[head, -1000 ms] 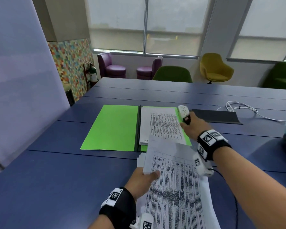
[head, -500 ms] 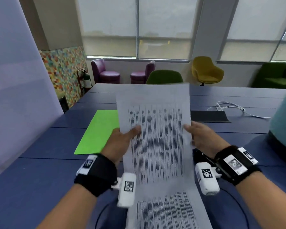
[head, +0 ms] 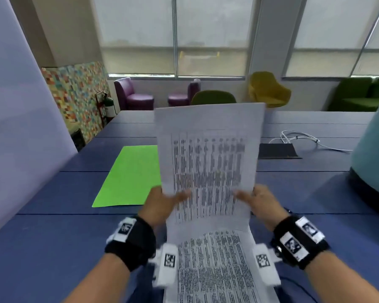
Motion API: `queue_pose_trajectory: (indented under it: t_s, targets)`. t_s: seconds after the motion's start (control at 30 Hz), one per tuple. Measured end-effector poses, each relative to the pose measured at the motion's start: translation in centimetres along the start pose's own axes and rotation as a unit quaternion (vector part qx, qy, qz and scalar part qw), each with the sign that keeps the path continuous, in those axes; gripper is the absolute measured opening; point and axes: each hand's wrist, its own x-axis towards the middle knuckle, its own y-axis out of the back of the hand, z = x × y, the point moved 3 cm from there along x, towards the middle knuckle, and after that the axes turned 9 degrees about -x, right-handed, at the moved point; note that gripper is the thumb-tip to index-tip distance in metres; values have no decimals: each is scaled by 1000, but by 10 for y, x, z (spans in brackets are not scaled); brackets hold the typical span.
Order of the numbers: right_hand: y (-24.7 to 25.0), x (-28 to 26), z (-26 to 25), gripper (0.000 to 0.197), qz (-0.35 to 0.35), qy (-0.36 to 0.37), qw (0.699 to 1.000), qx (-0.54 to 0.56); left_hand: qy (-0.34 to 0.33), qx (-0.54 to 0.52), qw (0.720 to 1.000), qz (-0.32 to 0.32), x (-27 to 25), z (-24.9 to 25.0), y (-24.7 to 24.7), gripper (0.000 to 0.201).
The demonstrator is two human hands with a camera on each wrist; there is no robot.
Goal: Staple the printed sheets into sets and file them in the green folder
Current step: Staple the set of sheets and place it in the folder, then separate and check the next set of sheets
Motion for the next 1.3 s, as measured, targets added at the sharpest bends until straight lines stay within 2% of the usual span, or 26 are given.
queue_pose_trajectory:
  t_s: [0.07, 0.13, 0.23, 0.33, 0.47, 0.57, 0.67, 0.77, 0.83, 0.9, 0.93, 1.0, 1.03, 1.1, 1.17, 1.23, 1.3]
  targets:
    - [-14, 3, 33, 10, -39, -72, 996, -30, 112, 51, 992, -18, 3, -57, 5, 18]
    - [-21, 7, 39, 14, -33, -93, 995, 17, 145, 66, 987, 12, 6, -82, 4, 28]
    - [-20, 30, 25, 16, 37, -76, 996, 34, 108, 52, 990, 75, 26, -69, -1, 32]
    - [-15, 61, -3, 16, 92, -44, 994, 41, 72, 26, 990, 119, 57, -33, -3, 20]
    - [-7, 91, -39, 22, 118, -15, 991, 60, 7, 74, 982, 176, 97, 7, 9, 30]
    - [-5, 106, -56, 23, 136, -5, 989, 57, -15, 84, 978, 188, 118, 24, 17, 29]
    - [-8, 113, -54, 14, 158, -23, 986, 47, 8, 88, 979, 186, 128, 17, 22, 29]
    - [-11, 115, -27, 14, 177, -76, 981, -30, 76, 159, 972, 155, 123, -9, 28, 55]
    - [-13, 106, -12, 21, 149, -101, 974, -140, 100, 222, 961, 133, 112, -25, 31, 56]
    - [-18, 100, 2, 45, 105, -110, 951, -269, 106, 248, 956, 117, 102, -36, 34, 43]
    - [-22, 95, 2, 50, 82, -105, 940, -314, 108, 245, 958, 106, 97, -39, 34, 32]
    - [-34, 87, -3, 38, 32, -65, 935, -347, 115, 240, 962, 69, 86, -43, 30, 12]
    - [-42, 83, -6, 29, 6, -39, 939, -341, 120, 245, 961, 43, 82, -46, 27, 10]
    - [-61, 69, -15, 24, -67, 10, 939, -338, 134, 269, 954, -11, 70, -50, 20, 14]
    - [-82, 51, -18, 27, -148, 45, 920, -359, 134, 323, 935, -57, 56, -55, 13, 17]
    - [-100, 39, -10, 46, -202, 51, 893, -400, 128, 378, 914, -71, 43, -62, 10, 30]
    - [-107, 34, -3, 68, -206, 50, 874, -437, 122, 401, 906, -52, 34, -68, 11, 49]
